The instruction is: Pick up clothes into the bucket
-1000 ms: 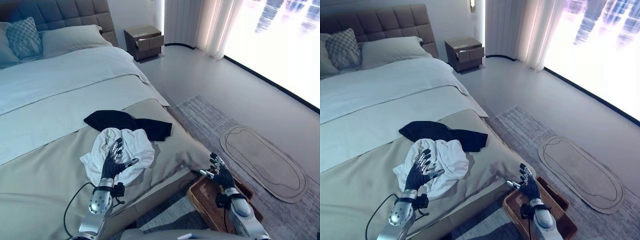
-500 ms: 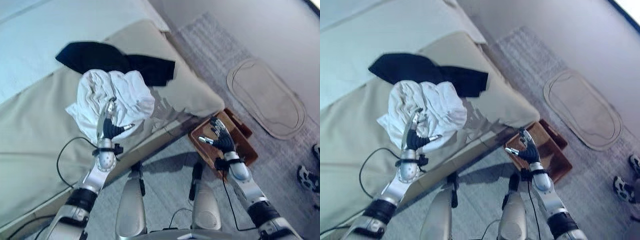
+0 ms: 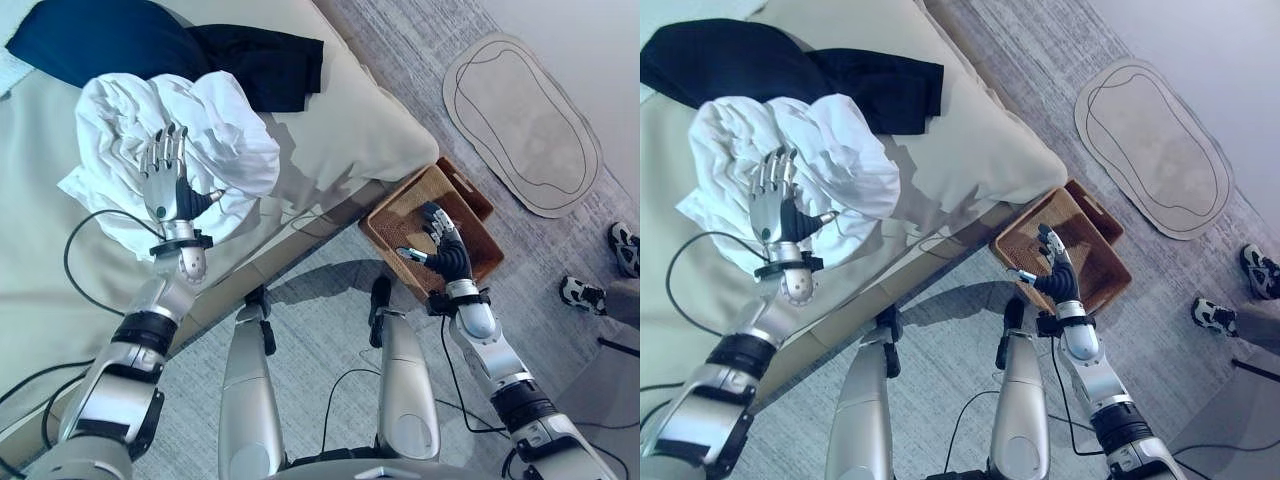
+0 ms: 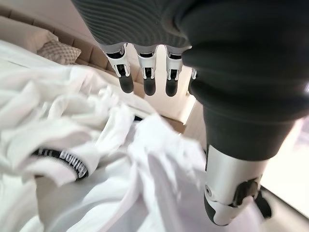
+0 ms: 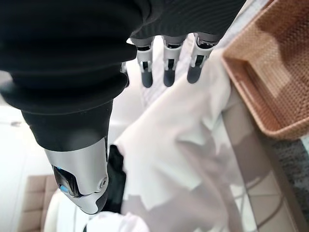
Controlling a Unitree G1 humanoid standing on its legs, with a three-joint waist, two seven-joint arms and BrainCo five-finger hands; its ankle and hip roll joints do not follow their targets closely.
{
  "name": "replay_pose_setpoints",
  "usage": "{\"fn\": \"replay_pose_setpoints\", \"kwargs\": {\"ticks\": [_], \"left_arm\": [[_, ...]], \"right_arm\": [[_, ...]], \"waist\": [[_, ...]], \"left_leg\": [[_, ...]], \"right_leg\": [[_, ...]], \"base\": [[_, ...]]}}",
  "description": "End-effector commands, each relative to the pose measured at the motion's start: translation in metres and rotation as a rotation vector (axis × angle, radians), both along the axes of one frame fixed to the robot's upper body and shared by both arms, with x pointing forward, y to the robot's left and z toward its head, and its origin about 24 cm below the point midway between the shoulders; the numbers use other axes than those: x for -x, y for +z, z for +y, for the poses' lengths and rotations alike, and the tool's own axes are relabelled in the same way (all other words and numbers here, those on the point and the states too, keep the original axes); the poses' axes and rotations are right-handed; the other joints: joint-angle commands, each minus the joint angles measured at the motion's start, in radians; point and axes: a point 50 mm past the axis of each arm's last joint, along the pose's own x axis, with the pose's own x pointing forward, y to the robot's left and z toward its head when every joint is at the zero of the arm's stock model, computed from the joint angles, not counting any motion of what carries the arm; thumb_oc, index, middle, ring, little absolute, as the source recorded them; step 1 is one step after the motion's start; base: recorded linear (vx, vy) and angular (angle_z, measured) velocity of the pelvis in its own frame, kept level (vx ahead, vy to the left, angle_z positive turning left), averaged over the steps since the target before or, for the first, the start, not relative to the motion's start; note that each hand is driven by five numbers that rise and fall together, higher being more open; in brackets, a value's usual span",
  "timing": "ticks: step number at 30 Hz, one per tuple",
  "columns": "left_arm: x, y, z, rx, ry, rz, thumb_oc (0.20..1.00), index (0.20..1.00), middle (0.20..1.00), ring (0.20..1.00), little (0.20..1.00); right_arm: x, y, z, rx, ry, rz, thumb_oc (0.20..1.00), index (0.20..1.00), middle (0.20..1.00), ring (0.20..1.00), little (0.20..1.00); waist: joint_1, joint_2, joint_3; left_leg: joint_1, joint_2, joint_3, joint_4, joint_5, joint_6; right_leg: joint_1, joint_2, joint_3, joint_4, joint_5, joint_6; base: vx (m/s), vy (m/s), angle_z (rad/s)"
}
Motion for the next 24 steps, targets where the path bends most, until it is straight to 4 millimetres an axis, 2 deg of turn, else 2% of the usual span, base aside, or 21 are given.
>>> {"fn": "replay_pose_setpoints", "kwargs": {"ticks": [1, 6, 11, 15, 17, 18, 19, 20, 24], "left_arm": [[-0.001, 0.009, 0.017, -0.113, 0.062, 0.0, 1.0, 1.0, 1.0, 1.0, 1.0], [-0.007, 0.014, 0.017, -0.174, 0.059, 0.036, 1.0, 1.0, 1.0, 1.0, 1.0], [-0.014, 0.002, 0.013, -0.257, 0.066, 0.151, 1.0, 1.0, 1.0, 1.0, 1.0], [-0.02, -0.008, 0.023, -0.318, 0.126, 0.292, 1.0, 1.0, 1.0, 1.0, 1.0], [-0.021, -0.006, 0.024, -0.339, 0.126, 0.303, 1.0, 1.0, 1.0, 1.0, 1.0], [-0.021, -0.007, 0.025, -0.361, 0.122, 0.346, 0.893, 0.893, 0.893, 0.893, 0.893], [-0.021, -0.007, 0.025, -0.361, 0.122, 0.346, 0.285, 0.285, 0.285, 0.285, 0.285], [-0.02, -0.009, 0.028, -0.339, 0.126, 0.364, 0.2, 0.2, 0.2, 0.2, 0.2], [-0.018, -0.013, 0.03, -0.327, 0.118, 0.372, 0.2, 0.2, 0.2, 0.2, 0.2]], "right_arm": [[0.006, 0.022, -0.003, -0.005, 0.022, -0.129, 1.0, 1.0, 1.0, 1.0, 1.0], [0.007, 0.023, -0.005, -0.003, 0.025, -0.135, 1.0, 1.0, 1.0, 1.0, 1.0], [0.006, 0.021, -0.005, 0.015, 0.032, -0.127, 1.0, 1.0, 1.0, 1.0, 1.0], [0.005, 0.026, -0.004, 0.029, 0.061, -0.141, 1.0, 1.0, 1.0, 1.0, 1.0], [0.005, 0.026, -0.003, 0.031, 0.065, -0.141, 1.0, 1.0, 1.0, 1.0, 1.0], [0.005, 0.027, -0.005, 0.043, 0.064, -0.14, 1.0, 1.0, 1.0, 1.0, 1.0], [0.005, 0.027, -0.005, 0.043, 0.064, -0.14, 1.0, 1.0, 1.0, 1.0, 1.0], [0.005, 0.026, -0.006, 0.041, 0.06, -0.135, 1.0, 1.0, 1.0, 1.0, 1.0], [0.006, 0.024, -0.007, 0.039, 0.062, -0.128, 1.0, 1.0, 1.0, 1.0, 1.0]], "waist": [[-0.001, -0.027, -0.058], [-0.015, -0.027, -0.063], [-0.023, -0.023, -0.073], [-0.04, -0.023, -0.091], [-0.043, -0.022, -0.093], [-0.044, -0.017, -0.097], [-0.044, -0.017, -0.098], [-0.042, -0.015, -0.1], [-0.038, -0.01, -0.106]], "left_leg": [[-0.043, 0.003, 0.013, 0.153, -0.144, 0.033], [-0.073, 0.002, 0.018, 0.163, -0.145, 0.036], [-0.086, 0.001, 0.019, 0.165, -0.146, 0.039], [-0.11, 0.002, 0.023, 0.175, -0.146, 0.041], [-0.113, 0.002, 0.024, 0.174, -0.146, 0.04], [-0.116, 0.001, 0.027, 0.169, -0.144, 0.04], [-0.117, 0.001, 0.027, 0.169, -0.144, 0.04], [-0.119, 0.0, 0.026, 0.169, -0.142, 0.041], [-0.113, 0.001, 0.026, 0.159, -0.136, 0.04]], "right_leg": [[-0.046, 0.024, 0.021, -0.124, 0.132, -0.015], [-0.079, 0.026, 0.028, -0.122, 0.138, -0.014], [-0.099, 0.026, 0.036, -0.116, 0.14, -0.011], [-0.125, 0.03, 0.044, -0.116, 0.151, -0.008], [-0.129, 0.031, 0.045, -0.117, 0.152, -0.008], [-0.137, 0.03, 0.045, -0.117, 0.154, -0.007], [-0.138, 0.03, 0.045, -0.117, 0.154, -0.007], [-0.138, 0.029, 0.045, -0.117, 0.154, -0.007], [-0.132, 0.026, 0.041, -0.123, 0.156, -0.007]], "base": [[-0.01, 0.029, -0.06], [-0.01, 0.031, -0.07], [0.0, 0.006, -0.01], [-0.02, 0.028, -0.08], [-0.01, 0.024, -0.06], [0.0, 0.0, 0.0], [0.0, 0.0, 0.0], [0.0, 0.0, 0.0], [0.0, 0.0, 0.0]]}}
